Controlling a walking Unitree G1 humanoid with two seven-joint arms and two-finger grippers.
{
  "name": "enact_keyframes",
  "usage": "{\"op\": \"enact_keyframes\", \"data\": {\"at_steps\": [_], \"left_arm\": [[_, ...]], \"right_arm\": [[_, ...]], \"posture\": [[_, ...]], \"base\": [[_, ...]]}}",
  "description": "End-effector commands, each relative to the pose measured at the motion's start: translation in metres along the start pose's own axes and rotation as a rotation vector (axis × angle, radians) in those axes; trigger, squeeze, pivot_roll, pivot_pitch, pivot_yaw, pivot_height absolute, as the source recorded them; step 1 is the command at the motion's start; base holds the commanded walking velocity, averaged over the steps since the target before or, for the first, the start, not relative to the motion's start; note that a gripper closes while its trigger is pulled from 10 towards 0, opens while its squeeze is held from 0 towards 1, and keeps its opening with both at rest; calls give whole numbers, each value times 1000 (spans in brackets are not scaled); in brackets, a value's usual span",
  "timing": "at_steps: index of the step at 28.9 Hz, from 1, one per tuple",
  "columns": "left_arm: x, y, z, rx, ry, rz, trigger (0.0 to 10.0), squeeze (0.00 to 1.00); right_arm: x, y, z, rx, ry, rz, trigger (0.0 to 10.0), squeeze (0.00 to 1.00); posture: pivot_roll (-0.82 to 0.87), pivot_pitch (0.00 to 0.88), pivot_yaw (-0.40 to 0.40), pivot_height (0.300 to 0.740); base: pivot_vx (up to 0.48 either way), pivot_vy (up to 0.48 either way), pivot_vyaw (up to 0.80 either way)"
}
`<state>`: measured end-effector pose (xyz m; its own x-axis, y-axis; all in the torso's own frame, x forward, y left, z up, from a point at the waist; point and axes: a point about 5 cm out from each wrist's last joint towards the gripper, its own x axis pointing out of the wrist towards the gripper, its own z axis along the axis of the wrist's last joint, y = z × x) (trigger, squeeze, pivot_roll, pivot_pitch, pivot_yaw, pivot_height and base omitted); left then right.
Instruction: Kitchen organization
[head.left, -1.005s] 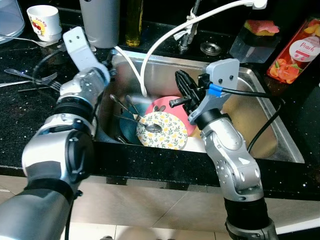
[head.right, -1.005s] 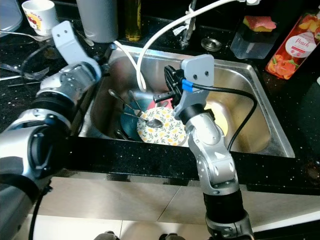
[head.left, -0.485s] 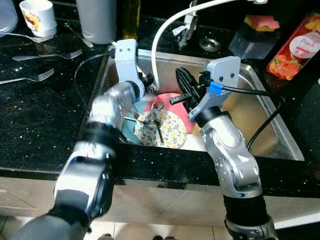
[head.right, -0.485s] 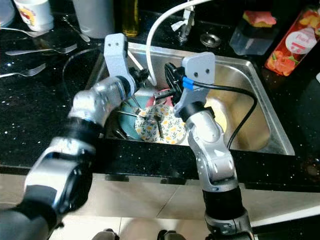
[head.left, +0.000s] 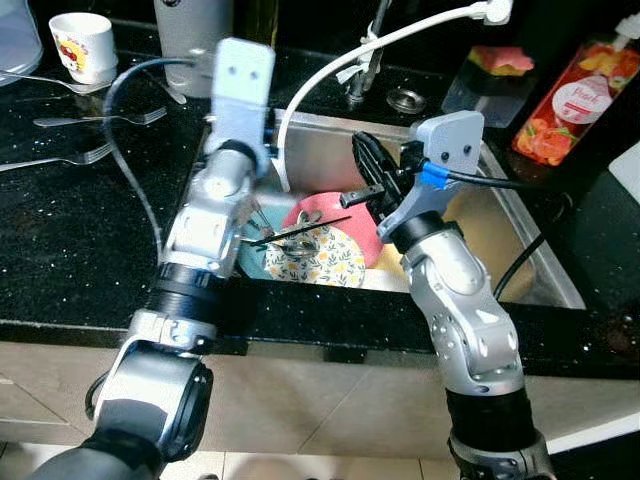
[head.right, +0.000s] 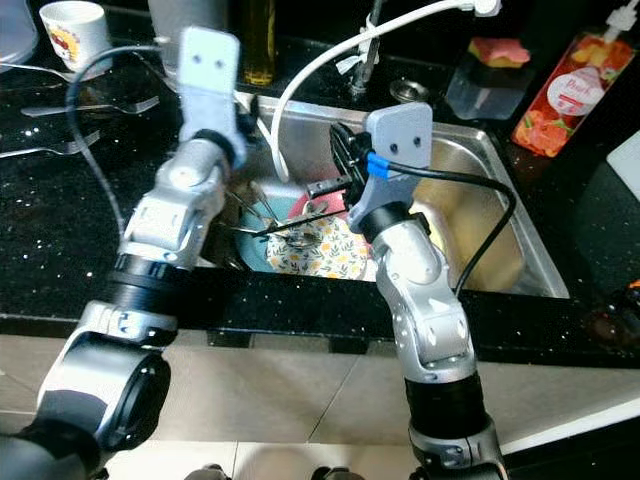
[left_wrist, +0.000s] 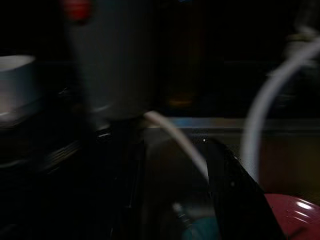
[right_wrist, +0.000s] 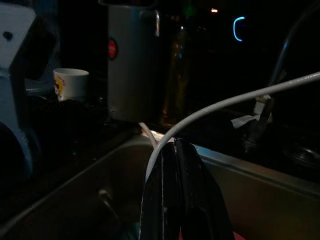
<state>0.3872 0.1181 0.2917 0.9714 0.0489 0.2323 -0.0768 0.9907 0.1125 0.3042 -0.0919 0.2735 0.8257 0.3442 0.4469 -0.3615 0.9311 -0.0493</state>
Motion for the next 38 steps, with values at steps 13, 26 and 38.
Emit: {"op": "enact_keyframes", "data": {"at_steps": [13, 26, 38], "left_arm": [[-8, 47, -17, 239, 78, 201, 10000, 0], [-12, 44, -6, 274, 10, 206, 10000, 0], [-16, 33, 11, 288, -141, 137, 10000, 0]], "right_arm": [[-3, -6, -3, 26, -3, -54, 10000, 0], [-4, -7, -3, 30, -4, -60, 10000, 0], [-4, -7, -3, 32, -1, -65, 10000, 0]], "posture": [[191, 31, -103, 740], [193, 36, -103, 740], [192, 40, -106, 740]], "base": [[0, 0, 0], [0, 0, 0], [0, 0, 0]]}}
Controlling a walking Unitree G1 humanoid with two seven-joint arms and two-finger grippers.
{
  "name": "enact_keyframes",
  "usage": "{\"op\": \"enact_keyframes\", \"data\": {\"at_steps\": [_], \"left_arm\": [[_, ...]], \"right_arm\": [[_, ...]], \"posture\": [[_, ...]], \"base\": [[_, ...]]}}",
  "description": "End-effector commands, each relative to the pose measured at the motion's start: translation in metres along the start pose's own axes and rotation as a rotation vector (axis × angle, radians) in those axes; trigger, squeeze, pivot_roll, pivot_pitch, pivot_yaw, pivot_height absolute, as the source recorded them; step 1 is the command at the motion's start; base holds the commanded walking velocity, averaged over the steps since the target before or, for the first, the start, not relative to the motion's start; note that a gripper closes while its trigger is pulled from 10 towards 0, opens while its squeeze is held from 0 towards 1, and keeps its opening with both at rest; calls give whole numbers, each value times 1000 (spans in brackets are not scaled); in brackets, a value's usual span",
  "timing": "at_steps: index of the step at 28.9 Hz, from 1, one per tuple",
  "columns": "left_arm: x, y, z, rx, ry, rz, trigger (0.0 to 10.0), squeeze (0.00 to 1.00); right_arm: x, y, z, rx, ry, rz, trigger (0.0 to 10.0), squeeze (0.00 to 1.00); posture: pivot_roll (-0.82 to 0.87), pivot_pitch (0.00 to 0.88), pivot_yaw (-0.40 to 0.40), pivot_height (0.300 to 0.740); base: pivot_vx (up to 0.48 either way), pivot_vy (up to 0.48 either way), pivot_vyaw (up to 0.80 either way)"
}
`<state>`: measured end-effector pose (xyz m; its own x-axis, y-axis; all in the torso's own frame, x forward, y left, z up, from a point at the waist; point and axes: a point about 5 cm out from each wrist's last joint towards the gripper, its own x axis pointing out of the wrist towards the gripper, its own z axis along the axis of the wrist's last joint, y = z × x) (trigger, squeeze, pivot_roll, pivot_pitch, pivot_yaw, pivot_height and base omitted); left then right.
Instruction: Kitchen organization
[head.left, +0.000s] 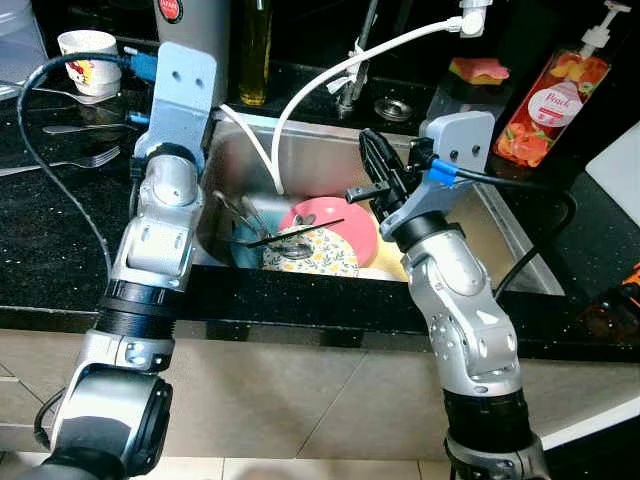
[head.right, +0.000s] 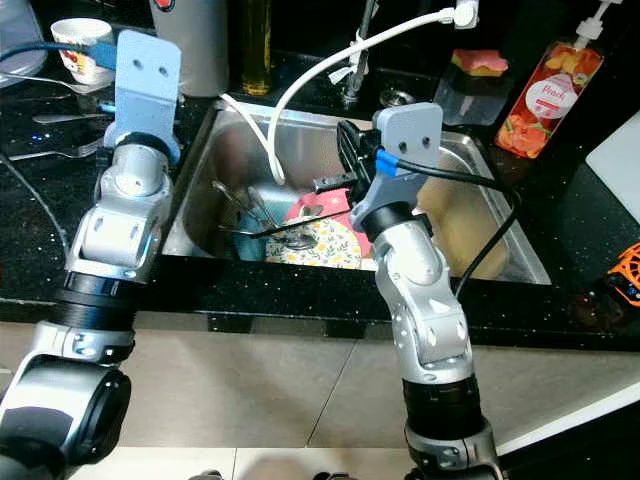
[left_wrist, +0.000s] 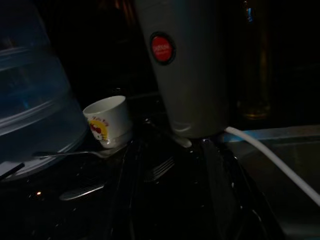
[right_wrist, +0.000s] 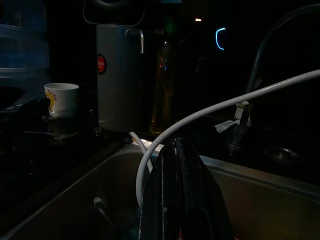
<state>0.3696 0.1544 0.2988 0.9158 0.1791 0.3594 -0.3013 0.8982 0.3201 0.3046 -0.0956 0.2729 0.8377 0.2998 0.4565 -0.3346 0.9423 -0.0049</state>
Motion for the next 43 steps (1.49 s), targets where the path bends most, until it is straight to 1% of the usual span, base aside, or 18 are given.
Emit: {"op": "enact_keyframes", "data": {"at_steps": [1, 2, 4, 5, 16, 19, 21, 22, 25, 26, 27, 28, 29, 30, 31, 34, 38, 43], "left_arm": [[-7, -9, 23, -18, -156, -78, 10000, 0], [-7, -9, 23, -18, -156, -78, 10000, 0], [-18, -18, 50, -16, -337, -161, 10000, 0], [-21, -20, 56, -18, -379, -184, 10000, 0], [-31, -25, 76, -79, -497, -260, 10000, 0], [-42, -30, 83, -120, -553, -320, 10000, 0], [-42, -30, 83, -120, -553, -320, 10000, 0], [-52, -38, 84, -143, -573, -383, 10000, 0], [-56, -41, 83, -163, -570, -406, 10000, 0], [-57, -43, 83, -208, -550, -423, 10000, 0], [-57, -43, 83, -208, -550, -423, 10000, 0], [-58, -44, 84, -242, -537, -433, 10000, 0], [-58, -44, 84, -242, -537, -433, 10000, 0], [-58, -46, 84, -260, -529, -447, 10000, 0], [-58, -46, 84, -260, -529, -447, 10000, 0], [-60, -51, 86, -279, -526, -474, 10000, 0], [-61, -54, 87, -294, -518, -490, 10000, 0], [-56, -52, 87, -272, -493, -485, 10000, 0]], "right_arm": [[-3, -4, -3, 6, 9, -21, 10000, 0], [-3, -4, -3, 6, 9, -21, 10000, 0], [-3, -5, -3, 5, 10, -24, 10000, 0], [-3, -5, -3, 5, 10, -25, 10000, 0], [-3, -5, -4, 2, 9, -32, 10000, 0], [-4, -7, -4, 0, 10, -42, 10000, 0], [-4, -7, -4, 0, 10, -42, 10000, 0], [-4, -13, -5, -10, 14, -88, 10000, 0], [-4, -20, -6, -19, 17, -141, 10000, 0], [-4, -32, -6, -23, 20, -221, 10000, 0], [-4, -32, -6, -23, 20, -221, 10000, 0], [-6, -42, -6, -28, 22, -287, 10000, 0], [-6, -42, -6, -28, 22, -287, 10000, 0], [-9, -58, -6, -42, 25, -378, 10000, 0], [-9, -58, -6, -42, 25, -378, 10000, 0], [-15, -83, -3, -66, 22, -506, 10000, 0], [-19, -91, -1, -88, 14, -545, 10000, 0], [-21, -92, -1, -90, 5, -563, 10000, 0]], "posture": [[191, 41, -108, 740], [191, 41, -108, 740], [191, 41, -108, 740], [191, 41, -108, 740], [190, 43, -107, 740], [192, 43, -108, 740], [192, 43, -108, 740], [194, 44, -107, 740], [193, 46, -105, 740], [192, 46, -102, 740], [192, 46, -102, 740], [191, 46, -97, 740], [191, 46, -97, 740], [191, 45, -91, 740], [191, 45, -91, 740], [191, 41, -78, 740], [191, 37, -64, 740], [204, 26, -37, 740]], "base": [[0, 0, 0], [0, 0, 0], [0, 0, 0], [0, 0, 0], [0, 0, 0], [0, 0, 0], [0, 0, 0], [0, 0, 0], [0, 0, 0], [0, 0, 0], [0, 0, 0], [0, 0, 0], [0, 0, 0], [0, 0, 0], [0, 0, 0], [0, 0, 0], [0, 0, 0], [0, 0, 0]]}}
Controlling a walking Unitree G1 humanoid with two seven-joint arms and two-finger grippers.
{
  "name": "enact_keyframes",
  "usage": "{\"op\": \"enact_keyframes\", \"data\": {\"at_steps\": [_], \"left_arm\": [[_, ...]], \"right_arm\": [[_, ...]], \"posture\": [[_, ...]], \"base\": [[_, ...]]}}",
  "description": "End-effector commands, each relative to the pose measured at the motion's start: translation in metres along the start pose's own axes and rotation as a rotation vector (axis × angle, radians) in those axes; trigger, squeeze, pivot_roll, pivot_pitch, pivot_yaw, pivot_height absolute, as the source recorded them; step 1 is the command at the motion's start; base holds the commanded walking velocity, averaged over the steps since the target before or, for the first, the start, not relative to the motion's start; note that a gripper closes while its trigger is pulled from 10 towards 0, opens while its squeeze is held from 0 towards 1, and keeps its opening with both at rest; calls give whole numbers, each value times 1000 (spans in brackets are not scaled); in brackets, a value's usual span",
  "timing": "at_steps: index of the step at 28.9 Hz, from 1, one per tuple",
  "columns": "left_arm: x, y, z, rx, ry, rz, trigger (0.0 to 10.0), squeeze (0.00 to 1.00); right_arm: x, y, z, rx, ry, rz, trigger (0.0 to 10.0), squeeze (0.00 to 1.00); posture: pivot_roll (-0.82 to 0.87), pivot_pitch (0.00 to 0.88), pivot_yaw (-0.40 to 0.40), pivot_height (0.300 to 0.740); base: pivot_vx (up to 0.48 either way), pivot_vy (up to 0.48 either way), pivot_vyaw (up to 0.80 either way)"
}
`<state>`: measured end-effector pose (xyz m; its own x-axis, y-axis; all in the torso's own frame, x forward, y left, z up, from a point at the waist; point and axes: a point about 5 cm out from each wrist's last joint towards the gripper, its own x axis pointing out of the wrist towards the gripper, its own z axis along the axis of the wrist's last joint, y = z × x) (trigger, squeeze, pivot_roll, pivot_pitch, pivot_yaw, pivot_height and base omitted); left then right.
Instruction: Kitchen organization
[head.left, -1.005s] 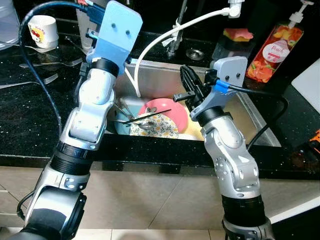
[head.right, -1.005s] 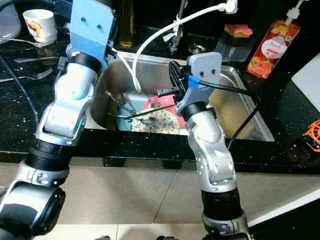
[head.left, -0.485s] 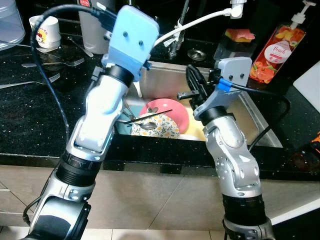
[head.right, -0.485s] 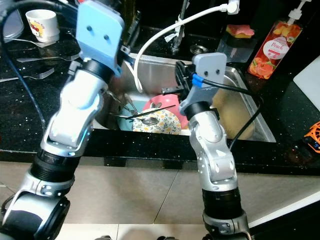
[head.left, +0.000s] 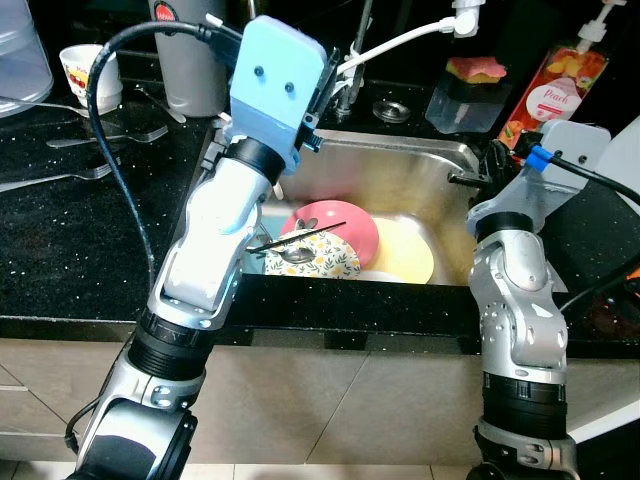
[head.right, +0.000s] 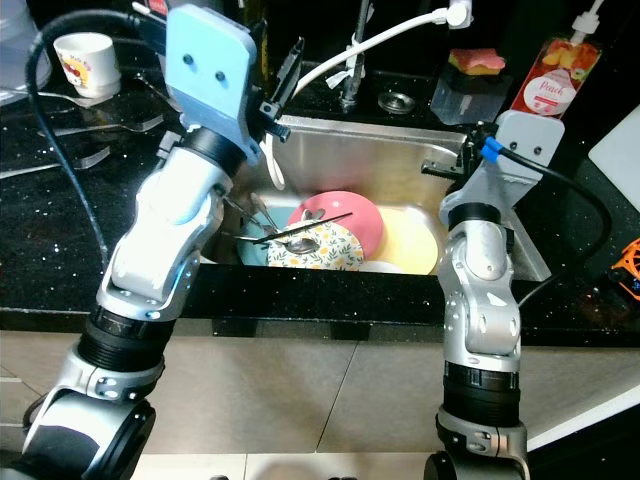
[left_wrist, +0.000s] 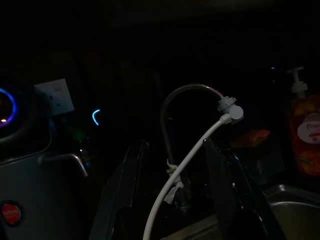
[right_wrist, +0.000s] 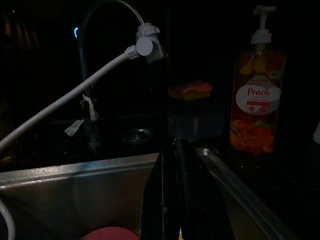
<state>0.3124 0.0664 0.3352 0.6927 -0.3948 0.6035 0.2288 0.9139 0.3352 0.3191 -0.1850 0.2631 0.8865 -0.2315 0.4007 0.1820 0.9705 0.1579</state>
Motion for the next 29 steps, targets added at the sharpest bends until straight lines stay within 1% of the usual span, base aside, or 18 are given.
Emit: {"op": "enact_keyframes", "data": {"at_steps": [1, 3, 4, 7, 8, 11, 13, 17, 22, 29], "left_arm": [[4, 0, 3, 0, 5, -2, 10000, 0], [6, 3, 2, 6, 15, 6, 10000, 0], [6, 6, 1, 24, 27, -6, 10000, 0], [5, 6, 1, 31, 29, -15, 10000, 0], [3, 6, -2, 38, 40, -27, 10000, 0], [-7, 1, -21, 62, 101, -58, 10000, 0], [-9, 0, -24, 66, 109, -65, 10000, 0], [-13, -2, -29, 64, 123, -73, 10000, 0], [-18, -3, -35, 40, 145, -66, 10000, 0], [-26, -7, -41, 48, 166, -69, 10000, 0]], "right_arm": [[-1, -3, 0, -3, -11, -24, 10000, 0], [-2, -3, -1, -2, -12, -25, 10000, 0], [-4, 2, -2, 6, -16, -22, 10000, 0], [-5, 3, -2, 9, -18, -19, 10000, 0], [-5, 6, -2, 8, -22, -12, 10000, 0], [-8, 15, -4, -3, -22, 34, 10000, 0], [-9, 17, -4, -9, -20, 42, 10000, 0], [-12, 18, -8, -18, -10, 52, 10000, 0], [-16, 19, -12, -34, 4, 66, 10000, 0], [-21, 25, -18, -52, 18, 97, 10000, 0]], "posture": [[210, 23, -29, 740], [210, 23, -29, 740], [225, 14, -4, 740], [225, 14, -4, 740], [226, 9, 3, 740], [219, 4, 8, 740], [215, 3, 10, 740], [212, 2, 9, 740], [200, 7, -2, 740], [190, 14, -10, 740]], "base": [[0, 0, 0], [0, 0, 0], [0, 0, 0], [0, 0, 0], [0, 0, 0], [0, 0, 0], [0, 0, 0], [0, 0, 0], [0, 0, 0], [0, 0, 0]]}}
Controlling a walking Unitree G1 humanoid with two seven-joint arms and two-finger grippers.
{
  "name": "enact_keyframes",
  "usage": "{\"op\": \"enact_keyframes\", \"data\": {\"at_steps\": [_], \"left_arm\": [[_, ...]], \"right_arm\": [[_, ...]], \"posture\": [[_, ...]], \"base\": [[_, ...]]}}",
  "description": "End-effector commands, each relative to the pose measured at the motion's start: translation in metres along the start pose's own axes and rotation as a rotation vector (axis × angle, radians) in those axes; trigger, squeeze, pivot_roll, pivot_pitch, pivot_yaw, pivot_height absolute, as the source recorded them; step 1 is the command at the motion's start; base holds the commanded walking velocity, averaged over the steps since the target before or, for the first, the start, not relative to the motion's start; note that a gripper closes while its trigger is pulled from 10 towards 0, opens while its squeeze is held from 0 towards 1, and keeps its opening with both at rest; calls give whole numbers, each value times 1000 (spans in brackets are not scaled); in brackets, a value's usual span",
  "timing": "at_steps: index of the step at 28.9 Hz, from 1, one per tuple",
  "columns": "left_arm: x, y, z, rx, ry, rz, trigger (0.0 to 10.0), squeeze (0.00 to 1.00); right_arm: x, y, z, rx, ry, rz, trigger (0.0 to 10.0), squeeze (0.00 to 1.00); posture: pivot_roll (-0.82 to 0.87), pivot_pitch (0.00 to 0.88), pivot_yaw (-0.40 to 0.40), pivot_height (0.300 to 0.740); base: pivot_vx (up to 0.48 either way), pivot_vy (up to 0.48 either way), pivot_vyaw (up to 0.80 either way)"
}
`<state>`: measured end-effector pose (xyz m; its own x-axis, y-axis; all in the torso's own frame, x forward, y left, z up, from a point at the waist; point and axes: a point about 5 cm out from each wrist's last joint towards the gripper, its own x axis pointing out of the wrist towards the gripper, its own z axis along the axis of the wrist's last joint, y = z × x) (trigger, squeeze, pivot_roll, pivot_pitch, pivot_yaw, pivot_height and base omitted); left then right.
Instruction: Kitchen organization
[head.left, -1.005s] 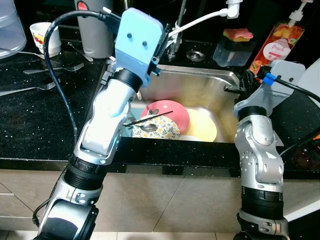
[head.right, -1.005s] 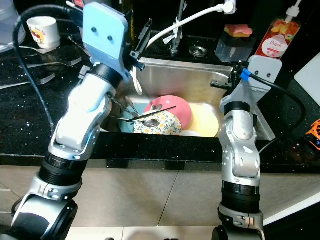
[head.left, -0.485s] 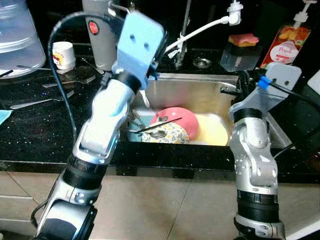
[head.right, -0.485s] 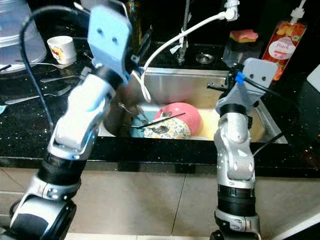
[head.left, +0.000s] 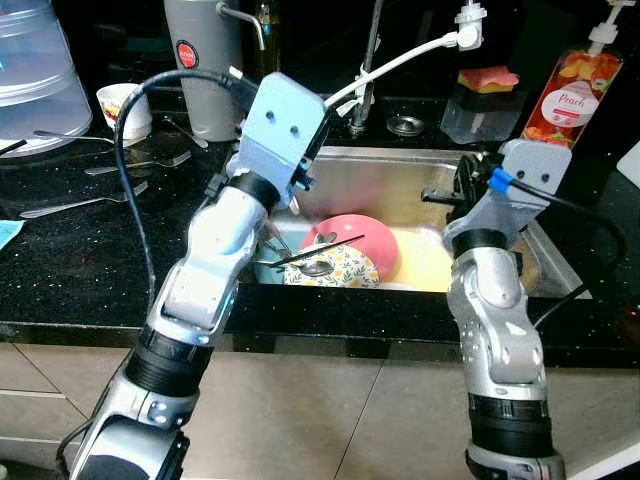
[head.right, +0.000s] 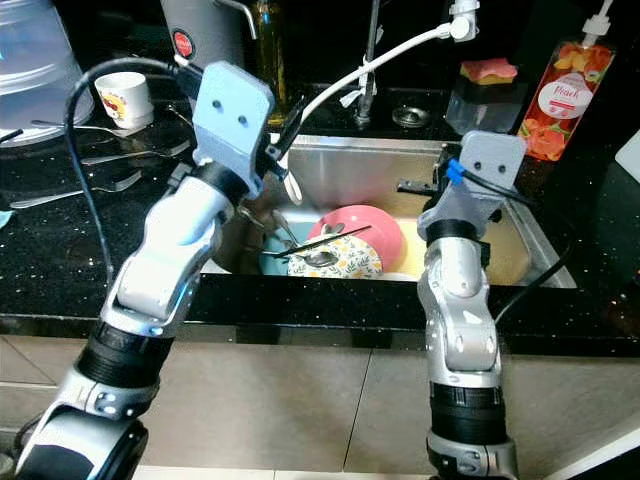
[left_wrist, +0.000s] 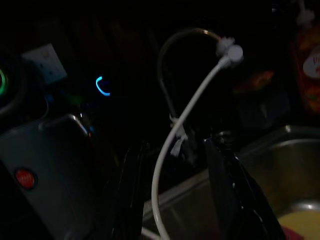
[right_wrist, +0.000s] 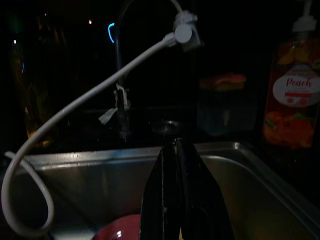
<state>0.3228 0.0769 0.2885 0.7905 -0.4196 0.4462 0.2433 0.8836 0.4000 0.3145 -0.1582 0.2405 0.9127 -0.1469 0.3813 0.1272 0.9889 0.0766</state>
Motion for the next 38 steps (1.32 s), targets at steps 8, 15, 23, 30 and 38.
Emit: {"op": "enact_keyframes", "data": {"at_steps": [8, 15, 23, 30, 38], "left_arm": [[-3, -6, -3, -20, 2, -4, 10000, 0], [-1, -4, -2, -27, -8, 6, 10000, 0], [1, -6, -7, -50, 3, 22, 10000, 0], [1, -5, -11, -62, 15, 40, 10000, 0], [3, -5, -13, -109, 30, 72, 10000, 0]], "right_arm": [[-5, 4, -2, -6, 1, 17, 10000, 0], [-6, 4, -2, -11, 7, 25, 10000, 0], [-3, 6, 0, -3, -6, 27, 10000, 0], [-5, 11, -2, 12, -5, 34, 10000, 0], [-5, 12, -1, 27, -9, 37, 10000, 0]], "posture": [[175, 16, -16, 740], [173, 14, -20, 740], [164, 0, -22, 740], [162, 0, -18, 740], [157, 0, -32, 740]], "base": [[0, 0, 0], [0, 0, 0], [0, 0, 0], [0, 0, 0], [0, 0, 0]]}}
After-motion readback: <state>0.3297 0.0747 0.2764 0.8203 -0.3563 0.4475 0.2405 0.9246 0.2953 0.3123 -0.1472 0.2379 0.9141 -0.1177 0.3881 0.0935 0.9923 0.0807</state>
